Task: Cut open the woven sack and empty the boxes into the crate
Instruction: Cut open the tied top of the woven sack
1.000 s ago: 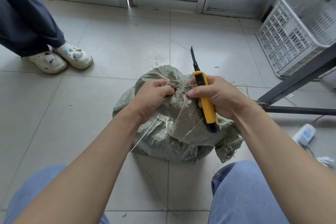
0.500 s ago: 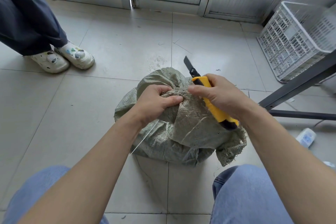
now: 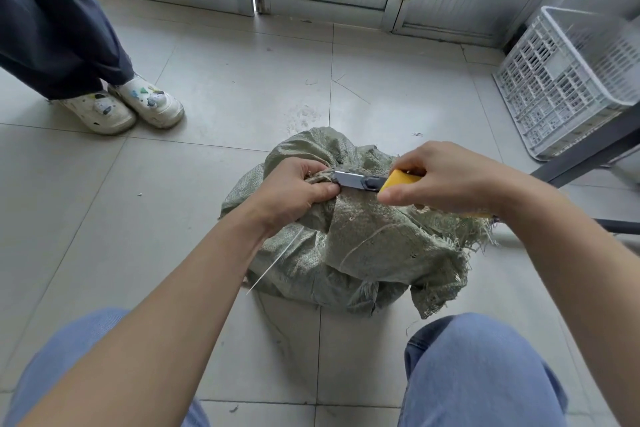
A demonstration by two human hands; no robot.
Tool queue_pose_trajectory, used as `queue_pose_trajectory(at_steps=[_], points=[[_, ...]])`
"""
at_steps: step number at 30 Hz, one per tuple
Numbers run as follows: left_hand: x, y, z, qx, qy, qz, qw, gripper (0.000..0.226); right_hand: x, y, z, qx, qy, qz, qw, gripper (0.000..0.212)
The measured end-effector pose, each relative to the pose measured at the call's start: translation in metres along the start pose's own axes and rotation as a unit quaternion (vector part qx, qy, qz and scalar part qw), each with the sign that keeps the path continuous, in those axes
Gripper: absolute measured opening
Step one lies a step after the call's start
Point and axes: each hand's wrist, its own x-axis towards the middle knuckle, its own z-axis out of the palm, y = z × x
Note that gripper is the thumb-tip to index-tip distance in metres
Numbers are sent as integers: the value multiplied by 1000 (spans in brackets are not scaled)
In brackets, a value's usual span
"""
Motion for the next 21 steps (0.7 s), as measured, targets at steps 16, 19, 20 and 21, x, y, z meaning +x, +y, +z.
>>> queue_pose_trajectory(at_steps=[16, 19, 20, 21], points=[[-4, 1, -3, -41, 2, -7, 999, 15, 1, -11, 4, -41, 29, -19, 999, 27], [-4, -1, -3, -62, -1, -20, 998, 14, 0, -15, 7, -96, 76, -23, 992, 30], [-3, -1, -3, -70, 0, -21, 997, 12, 0, -17, 8, -103, 91, -21, 990, 31], [-3, -1, -3, -81, 3, -20, 997, 9, 0, -17, 8, -99, 102, -20, 990, 31]])
